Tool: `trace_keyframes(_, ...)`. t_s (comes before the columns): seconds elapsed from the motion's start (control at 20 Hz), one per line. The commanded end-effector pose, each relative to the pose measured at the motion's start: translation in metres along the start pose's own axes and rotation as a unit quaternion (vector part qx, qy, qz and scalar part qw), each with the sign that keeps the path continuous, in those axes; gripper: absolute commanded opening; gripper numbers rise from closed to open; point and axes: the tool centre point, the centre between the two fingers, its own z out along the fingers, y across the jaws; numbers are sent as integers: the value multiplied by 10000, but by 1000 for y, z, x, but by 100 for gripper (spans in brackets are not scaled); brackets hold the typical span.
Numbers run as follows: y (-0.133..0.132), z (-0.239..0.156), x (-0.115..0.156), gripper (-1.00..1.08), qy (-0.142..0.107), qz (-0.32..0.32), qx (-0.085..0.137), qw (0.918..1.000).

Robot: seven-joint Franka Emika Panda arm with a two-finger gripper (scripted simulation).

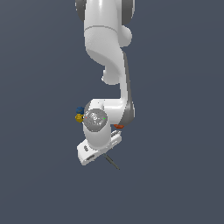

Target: Pick up a designated object from a clutter of objects.

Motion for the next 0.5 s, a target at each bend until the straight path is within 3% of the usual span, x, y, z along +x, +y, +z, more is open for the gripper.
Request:
trace_keyframes(0.0,0,8,0,100,-4,-3,3,10000)
trace_keyframes(0.45,0,45,0,100,1,-18,0,10000)
